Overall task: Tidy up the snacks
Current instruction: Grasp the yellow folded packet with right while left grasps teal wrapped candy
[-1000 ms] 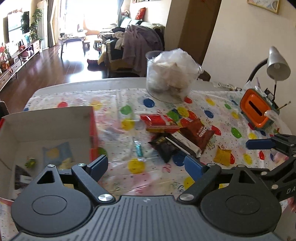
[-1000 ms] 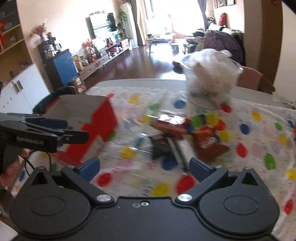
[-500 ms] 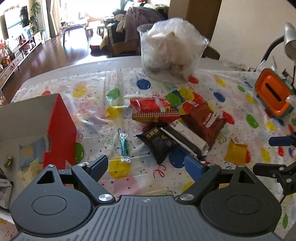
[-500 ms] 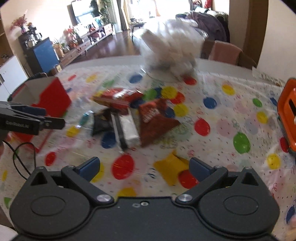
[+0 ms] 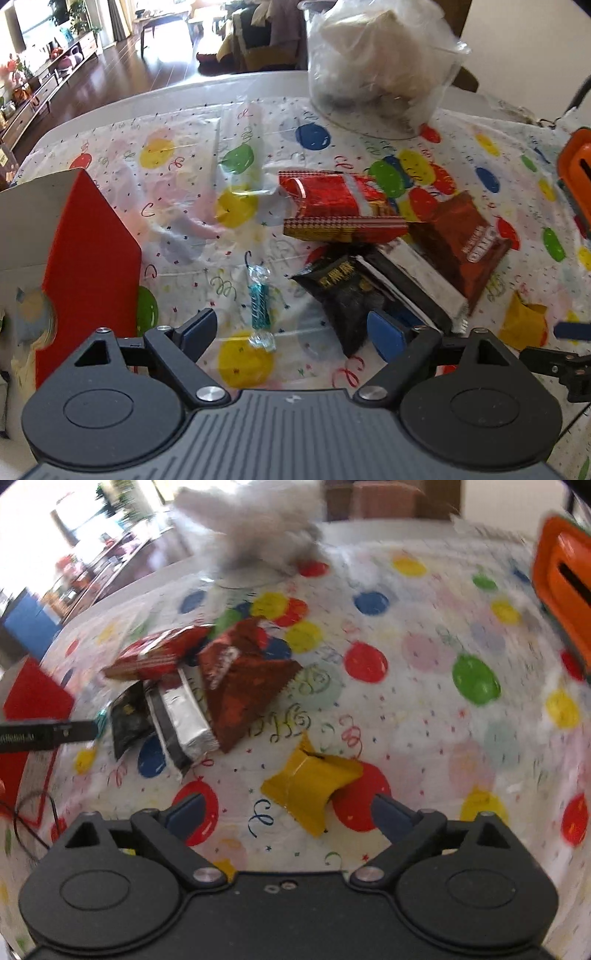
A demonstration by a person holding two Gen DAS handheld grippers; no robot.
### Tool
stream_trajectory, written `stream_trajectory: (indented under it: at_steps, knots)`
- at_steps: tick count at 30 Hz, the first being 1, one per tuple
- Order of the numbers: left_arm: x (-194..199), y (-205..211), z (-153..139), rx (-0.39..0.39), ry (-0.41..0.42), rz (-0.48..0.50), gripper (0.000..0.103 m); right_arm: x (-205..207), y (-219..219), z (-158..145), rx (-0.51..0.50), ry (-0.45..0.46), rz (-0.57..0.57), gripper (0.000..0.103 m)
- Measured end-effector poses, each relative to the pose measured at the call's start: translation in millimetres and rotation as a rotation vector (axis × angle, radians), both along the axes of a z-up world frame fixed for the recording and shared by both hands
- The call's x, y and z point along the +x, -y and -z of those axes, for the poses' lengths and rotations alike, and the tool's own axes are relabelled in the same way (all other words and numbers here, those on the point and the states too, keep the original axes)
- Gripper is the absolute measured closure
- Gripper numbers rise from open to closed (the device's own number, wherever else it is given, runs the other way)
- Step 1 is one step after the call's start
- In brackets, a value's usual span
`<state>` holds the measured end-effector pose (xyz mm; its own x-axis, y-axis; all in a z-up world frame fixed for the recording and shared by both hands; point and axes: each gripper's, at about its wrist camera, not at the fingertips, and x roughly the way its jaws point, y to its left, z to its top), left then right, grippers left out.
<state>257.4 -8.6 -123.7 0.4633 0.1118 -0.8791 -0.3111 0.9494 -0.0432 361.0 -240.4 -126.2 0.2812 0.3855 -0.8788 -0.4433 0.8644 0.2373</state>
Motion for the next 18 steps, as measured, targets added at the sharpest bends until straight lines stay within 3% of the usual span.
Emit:
stream_trajectory:
  at_steps: [5,9,13,15,18]
  knots:
    - [14,-7,16,-0.009,-0.057,-0.016,0.032,4,-7,8,-0.027,-0.033,0.123,0.016]
    - [19,-14,20,-0.040,-0.052,-0.027,0.032,6,-12,13,-0.048,-0.036,0.197,0.023]
    - [23,-20,22,-0.064,-0.056,-0.039,0.049,8,-17,13,-0.059,-0.020,0.220,0.030]
    - [21,-28,24,-0.101,-0.054,-0.068,0.052,9,-19,13,-0.057,-0.018,0.225,0.032]
    - [18,-33,26,-0.084,-0.062,-0.077,0.056,8,-20,12,-0.068,-0.008,0.222,0.037]
